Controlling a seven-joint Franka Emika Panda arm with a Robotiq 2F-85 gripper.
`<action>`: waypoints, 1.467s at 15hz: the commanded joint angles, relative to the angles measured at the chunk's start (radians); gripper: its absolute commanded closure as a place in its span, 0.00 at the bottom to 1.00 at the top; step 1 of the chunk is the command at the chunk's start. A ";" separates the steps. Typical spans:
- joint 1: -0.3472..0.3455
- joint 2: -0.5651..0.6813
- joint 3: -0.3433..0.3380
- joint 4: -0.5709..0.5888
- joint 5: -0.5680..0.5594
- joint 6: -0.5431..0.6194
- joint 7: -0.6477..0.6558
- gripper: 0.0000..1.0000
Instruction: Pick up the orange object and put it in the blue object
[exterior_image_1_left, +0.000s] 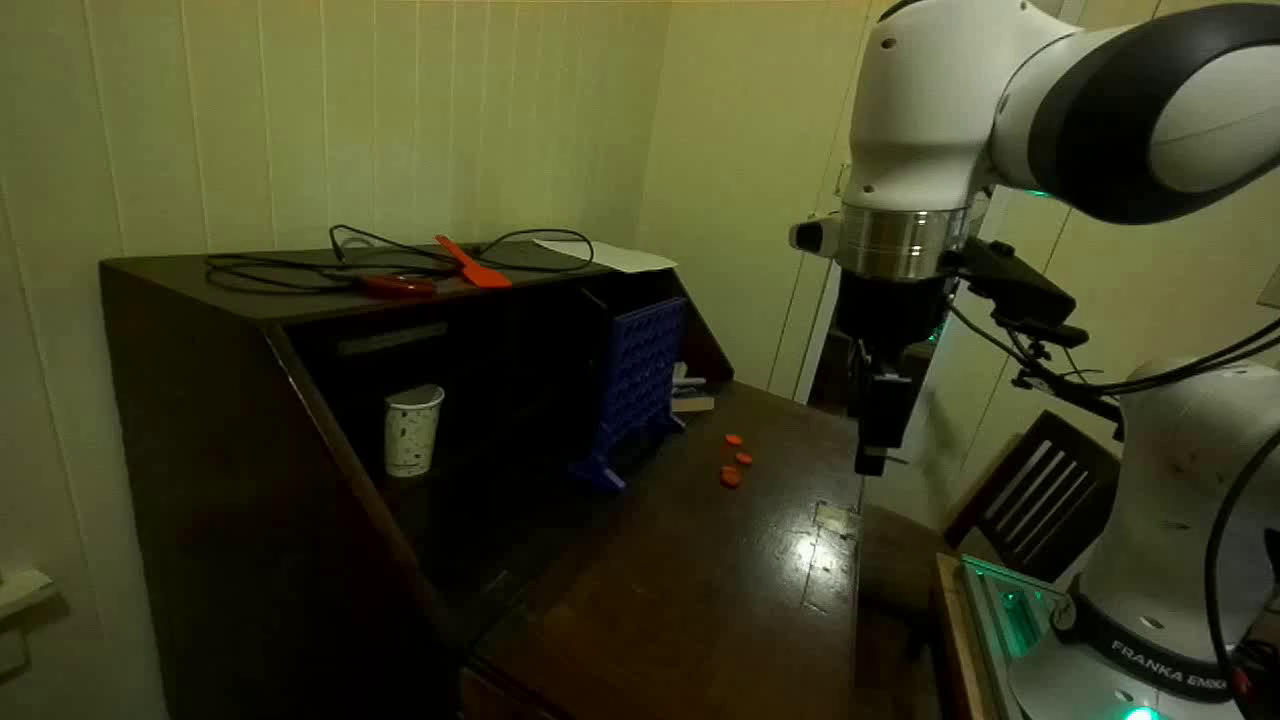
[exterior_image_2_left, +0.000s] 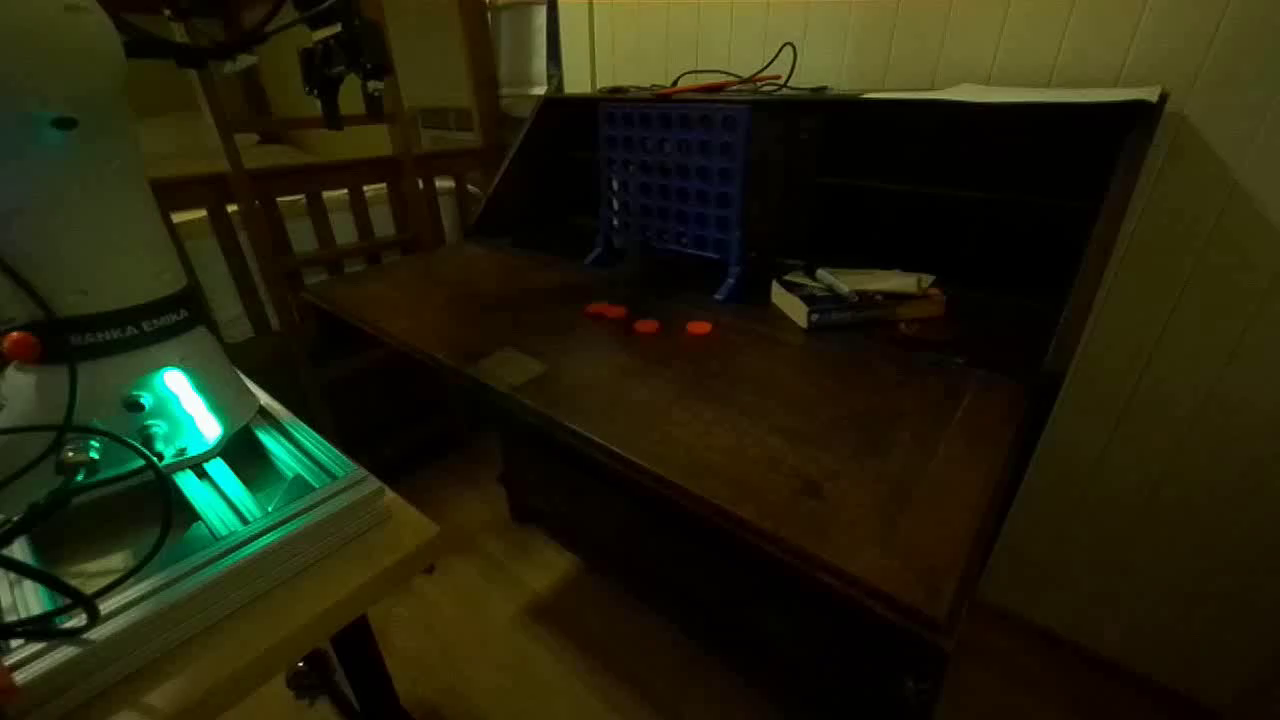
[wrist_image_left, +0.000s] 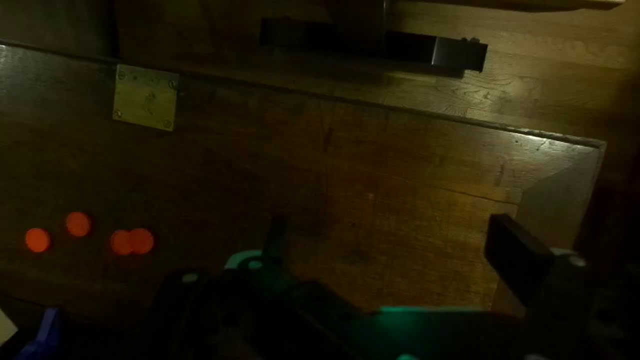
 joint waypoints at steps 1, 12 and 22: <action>0.023 0.004 -0.020 0.001 -0.011 -0.001 0.011 0.00; -0.032 0.023 -0.079 -0.022 -0.001 0.024 0.050 0.00; -0.157 0.058 -0.262 -0.100 -0.010 0.305 0.003 0.00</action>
